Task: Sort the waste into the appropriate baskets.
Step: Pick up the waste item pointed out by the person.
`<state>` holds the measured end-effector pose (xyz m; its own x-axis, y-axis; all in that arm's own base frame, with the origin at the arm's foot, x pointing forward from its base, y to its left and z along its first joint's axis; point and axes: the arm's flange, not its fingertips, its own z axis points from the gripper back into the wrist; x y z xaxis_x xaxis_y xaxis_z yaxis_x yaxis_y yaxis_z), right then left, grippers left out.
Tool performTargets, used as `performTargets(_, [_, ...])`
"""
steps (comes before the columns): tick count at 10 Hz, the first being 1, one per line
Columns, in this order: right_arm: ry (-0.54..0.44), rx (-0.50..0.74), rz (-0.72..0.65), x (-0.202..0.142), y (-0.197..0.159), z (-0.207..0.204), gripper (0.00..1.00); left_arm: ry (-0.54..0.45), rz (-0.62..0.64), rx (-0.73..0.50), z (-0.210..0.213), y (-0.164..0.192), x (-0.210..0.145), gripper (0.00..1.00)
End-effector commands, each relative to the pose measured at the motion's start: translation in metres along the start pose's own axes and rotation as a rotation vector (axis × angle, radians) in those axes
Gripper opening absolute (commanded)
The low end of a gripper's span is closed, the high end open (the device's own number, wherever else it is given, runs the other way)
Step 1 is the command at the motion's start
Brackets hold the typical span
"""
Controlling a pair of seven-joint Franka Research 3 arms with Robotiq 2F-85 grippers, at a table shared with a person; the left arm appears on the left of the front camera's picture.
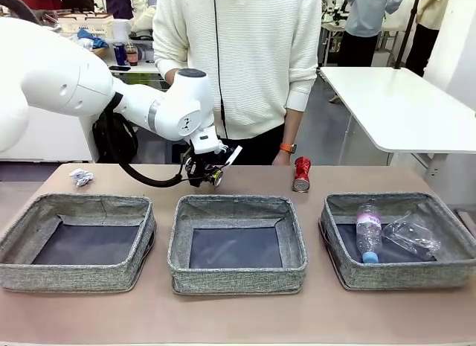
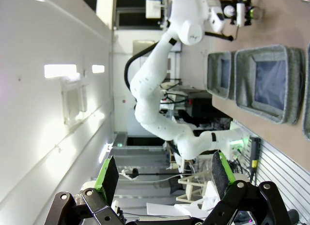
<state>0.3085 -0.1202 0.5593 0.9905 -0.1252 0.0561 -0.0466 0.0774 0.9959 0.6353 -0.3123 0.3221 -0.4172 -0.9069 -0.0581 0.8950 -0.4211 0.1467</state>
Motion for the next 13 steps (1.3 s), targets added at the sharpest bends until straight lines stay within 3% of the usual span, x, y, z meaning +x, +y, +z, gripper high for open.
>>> performTargets(1, [0.012,-0.007,0.015,-0.003,-0.001,0.001,1.00,-0.047,0.097,-0.083,0.040,-0.015,0.017,0.00])
performTargets(3, [0.012,-0.007,0.015,-0.003,-0.001,0.001,1.00,-0.125,0.132,-0.177,0.092,-0.044,0.045,0.00])
performTargets(4, [0.012,-0.007,0.015,-0.003,-0.001,0.001,1.00,-0.118,0.179,-0.202,0.118,-0.056,0.057,0.00])
performTargets(5, [0.012,-0.007,0.015,-0.003,-0.001,0.001,1.00,-0.108,0.321,-0.210,0.152,-0.069,0.074,0.00])
performTargets(6, [0.012,-0.007,0.015,-0.003,-0.001,0.001,1.00,-0.074,0.562,-0.097,0.179,-0.076,0.088,0.00])
performTargets(7, [0.012,-0.007,0.015,-0.003,-0.001,0.001,1.00,-0.045,0.709,-0.068,0.205,-0.089,0.097,0.00])
performTargets(8, [0.012,-0.007,0.015,-0.003,-0.001,0.001,1.00,-0.015,0.781,-0.140,0.229,-0.106,0.103,0.00])
performTargets(9, [0.012,-0.007,0.015,-0.003,-0.001,0.001,1.00,0.058,0.890,-0.082,0.253,-0.128,0.108,0.00])
performTargets(10, [0.012,-0.007,0.015,-0.003,-0.001,0.001,1.00,0.014,0.913,-0.099,0.278,-0.152,0.114,0.00])
performTargets(11, [0.012,-0.007,0.015,-0.003,-0.001,0.001,1.00,-0.126,0.927,-0.062,0.299,-0.170,0.115,0.00])
performTargets(12, [0.012,-0.007,0.015,-0.003,-0.001,0.001,1.00,-0.016,0.867,-0.078,0.271,-0.121,0.112,0.00])
performTargets(13, [0.012,-0.007,0.015,-0.003,-0.001,0.001,1.00,-0.016,0.867,-0.078,0.271,-0.121,0.112,0.00])
